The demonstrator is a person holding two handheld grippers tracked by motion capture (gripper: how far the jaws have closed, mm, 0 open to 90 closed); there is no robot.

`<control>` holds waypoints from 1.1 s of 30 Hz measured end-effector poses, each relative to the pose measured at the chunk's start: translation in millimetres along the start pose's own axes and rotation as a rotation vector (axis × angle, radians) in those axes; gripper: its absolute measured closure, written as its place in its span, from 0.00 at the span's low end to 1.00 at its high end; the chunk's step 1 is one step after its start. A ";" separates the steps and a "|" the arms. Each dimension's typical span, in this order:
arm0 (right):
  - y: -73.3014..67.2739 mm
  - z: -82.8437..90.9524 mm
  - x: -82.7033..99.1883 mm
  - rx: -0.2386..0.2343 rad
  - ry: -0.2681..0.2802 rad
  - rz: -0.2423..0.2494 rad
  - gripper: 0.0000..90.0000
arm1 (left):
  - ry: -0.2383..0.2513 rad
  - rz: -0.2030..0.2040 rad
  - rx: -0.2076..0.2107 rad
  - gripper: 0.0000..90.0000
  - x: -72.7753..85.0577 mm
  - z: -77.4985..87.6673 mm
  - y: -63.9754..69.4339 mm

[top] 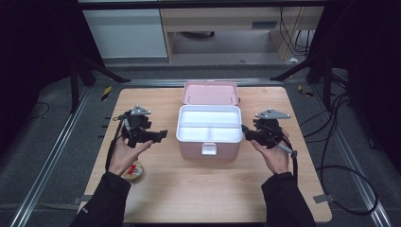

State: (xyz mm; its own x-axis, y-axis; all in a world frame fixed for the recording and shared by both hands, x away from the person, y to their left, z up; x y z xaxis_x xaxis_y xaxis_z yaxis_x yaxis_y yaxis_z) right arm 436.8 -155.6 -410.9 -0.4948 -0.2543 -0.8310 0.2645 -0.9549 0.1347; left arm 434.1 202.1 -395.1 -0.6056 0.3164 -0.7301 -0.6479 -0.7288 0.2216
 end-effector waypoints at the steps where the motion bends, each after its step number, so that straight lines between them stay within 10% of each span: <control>1: -3.2 -3.4 -2.9 -0.002 0.000 0.008 0.56 | 0.006 0.004 0.014 0.31 -4.1 -3.9 1.4; 17: -18.1 -26.7 4.0 -0.019 -0.053 0.035 0.71 | -0.055 -0.032 0.054 0.52 -10.7 -58.0 15.0; 23: -20.5 -27.3 4.2 -0.009 -0.047 0.045 0.73 | -0.055 -0.005 0.109 0.63 -5.6 -63.2 13.5; 33: -26.0 -21.1 5.0 -0.020 -0.052 0.063 0.75 | -0.065 -0.017 0.066 0.64 -0.3 -57.0 17.4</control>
State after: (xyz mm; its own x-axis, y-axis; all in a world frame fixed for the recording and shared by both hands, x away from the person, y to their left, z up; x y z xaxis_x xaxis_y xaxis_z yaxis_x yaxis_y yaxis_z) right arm 445.0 -128.8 -429.9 -0.5191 -0.3215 -0.7920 0.3121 -0.9339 0.1745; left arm 449.3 154.8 -427.9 -0.6215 0.3684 -0.6914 -0.6861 -0.6819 0.2534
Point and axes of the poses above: each handheld gripper's, and its own axes: z roughly backward along the jaws, x roughly out of its underside, y roughly to its right, the point moved 4 cm from there along -z, roughly forward along the jaws, and after that the axes turned 13 degrees about x, right-handed, at the moved point
